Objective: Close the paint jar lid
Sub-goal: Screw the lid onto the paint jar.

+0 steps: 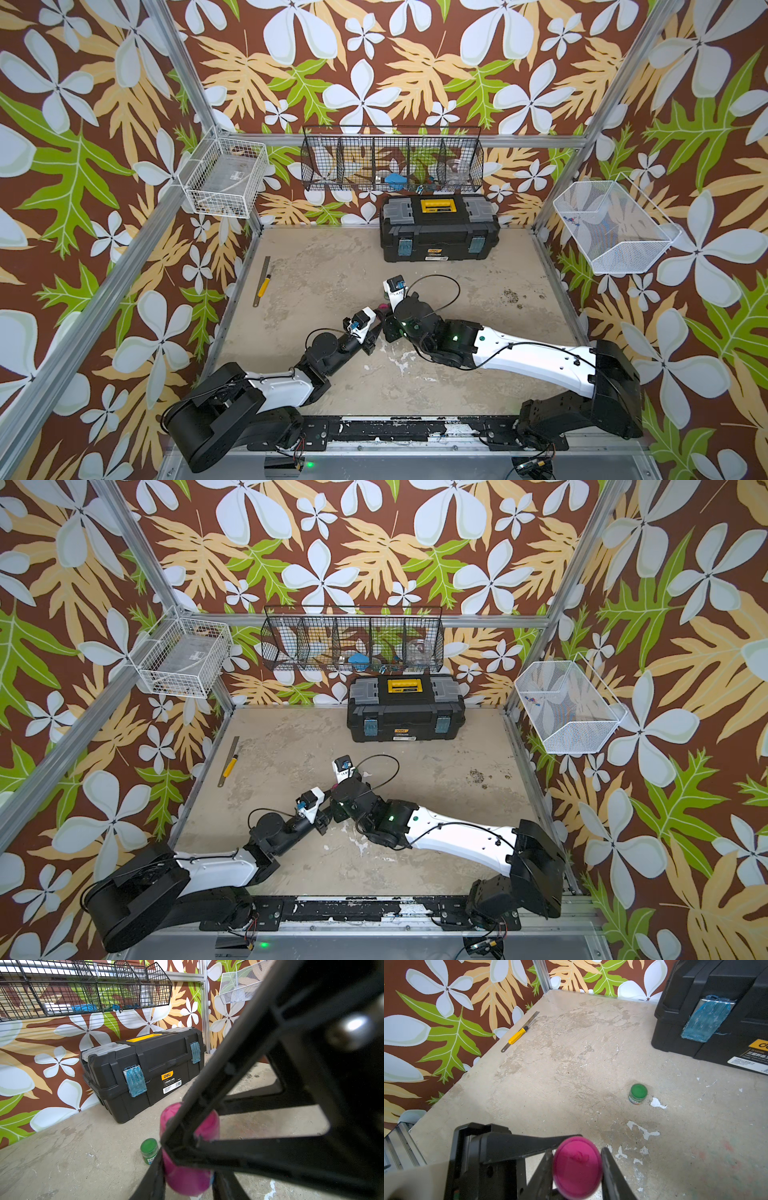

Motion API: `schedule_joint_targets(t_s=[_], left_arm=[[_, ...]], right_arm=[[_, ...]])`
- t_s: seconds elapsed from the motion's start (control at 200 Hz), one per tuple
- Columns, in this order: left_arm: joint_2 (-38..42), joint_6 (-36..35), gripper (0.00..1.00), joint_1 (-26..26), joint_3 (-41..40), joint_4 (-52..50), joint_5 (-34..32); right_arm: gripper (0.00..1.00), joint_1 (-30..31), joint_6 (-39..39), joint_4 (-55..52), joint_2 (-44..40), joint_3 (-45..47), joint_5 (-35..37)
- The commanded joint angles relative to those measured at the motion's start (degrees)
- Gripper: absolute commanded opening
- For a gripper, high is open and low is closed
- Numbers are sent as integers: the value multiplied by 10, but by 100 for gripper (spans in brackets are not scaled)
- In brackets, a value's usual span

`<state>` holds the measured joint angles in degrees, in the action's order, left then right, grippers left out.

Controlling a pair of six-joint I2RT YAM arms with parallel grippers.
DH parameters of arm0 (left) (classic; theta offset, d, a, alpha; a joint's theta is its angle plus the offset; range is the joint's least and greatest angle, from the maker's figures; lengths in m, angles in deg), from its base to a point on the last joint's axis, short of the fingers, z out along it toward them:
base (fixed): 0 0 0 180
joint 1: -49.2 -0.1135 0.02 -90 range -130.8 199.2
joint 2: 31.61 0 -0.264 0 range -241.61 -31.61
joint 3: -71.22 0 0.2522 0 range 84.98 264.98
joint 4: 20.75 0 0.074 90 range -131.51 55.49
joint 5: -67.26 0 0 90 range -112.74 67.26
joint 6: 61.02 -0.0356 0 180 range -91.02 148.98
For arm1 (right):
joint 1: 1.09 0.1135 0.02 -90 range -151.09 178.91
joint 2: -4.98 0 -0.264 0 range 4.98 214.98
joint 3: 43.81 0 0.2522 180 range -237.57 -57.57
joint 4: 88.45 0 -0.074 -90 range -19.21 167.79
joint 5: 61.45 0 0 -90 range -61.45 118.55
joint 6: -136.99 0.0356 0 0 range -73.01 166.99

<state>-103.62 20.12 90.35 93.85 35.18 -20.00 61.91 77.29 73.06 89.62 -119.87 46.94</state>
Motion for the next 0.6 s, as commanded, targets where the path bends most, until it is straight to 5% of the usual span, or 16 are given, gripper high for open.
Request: schedule_joint_targets(t_s=[0.0, 0.235, 0.596], left_arm=[[0, 0, 3, 1, 0, 16, 13], [-1, -1, 3, 1, 1, 16, 12], [-1, -1, 3, 1, 0, 15, 12]], right_arm=[[29, 5, 20, 18, 0, -7, -29], [51, 5, 12, 2, -9, -12, -23], [64, -7, -76, -37, -36, -34, 5]])
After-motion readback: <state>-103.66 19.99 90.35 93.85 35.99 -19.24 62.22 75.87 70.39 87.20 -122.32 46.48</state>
